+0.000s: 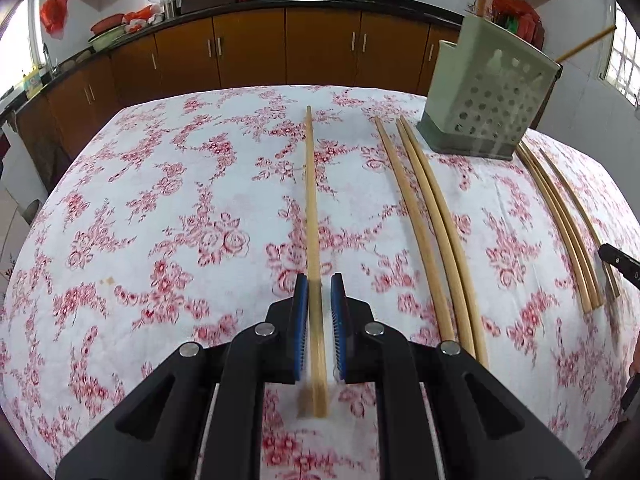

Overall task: Organize utensils
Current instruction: 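Lift the chopstick upright and lower it into the green holder with the right gripper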

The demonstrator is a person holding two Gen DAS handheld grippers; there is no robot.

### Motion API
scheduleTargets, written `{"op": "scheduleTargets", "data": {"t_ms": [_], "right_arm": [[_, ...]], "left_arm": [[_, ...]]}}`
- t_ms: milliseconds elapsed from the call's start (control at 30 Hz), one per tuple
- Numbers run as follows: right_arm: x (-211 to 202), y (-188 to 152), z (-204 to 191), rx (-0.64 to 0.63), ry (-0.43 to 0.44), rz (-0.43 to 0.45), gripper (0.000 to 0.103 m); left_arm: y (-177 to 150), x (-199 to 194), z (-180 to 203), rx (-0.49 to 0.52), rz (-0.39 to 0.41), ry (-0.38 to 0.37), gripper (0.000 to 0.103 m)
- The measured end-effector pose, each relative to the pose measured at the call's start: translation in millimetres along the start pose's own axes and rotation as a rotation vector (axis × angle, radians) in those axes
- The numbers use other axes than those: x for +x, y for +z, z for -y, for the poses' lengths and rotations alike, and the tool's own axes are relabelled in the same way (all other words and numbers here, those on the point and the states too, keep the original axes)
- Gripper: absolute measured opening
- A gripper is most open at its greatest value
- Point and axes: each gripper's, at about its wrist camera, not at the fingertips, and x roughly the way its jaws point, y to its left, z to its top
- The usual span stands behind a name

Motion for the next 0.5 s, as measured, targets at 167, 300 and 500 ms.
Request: {"op": "scheduleTargets", "data": {"t_ms": [167,300,500], "right_arm": [[-3.6,-2.1,-0.2,-0.005,0.005,-0.004,0.008],[-20.2,1.5,4.0,0.010,0.007,0.041,0.008],[-61.1,23.2,11.8,0.023,0.007,0.181,0.008]], "left_arm": [[-4.1,-3.8,1.2,0.007,-0.001,0.007,0.009],[-2.0,-8.4,-2.0,0.002,-0.017,-0.001,0.008],[20.0,-45.9,-10.5,-0.022,0.099,-0.024,0.008]]}}
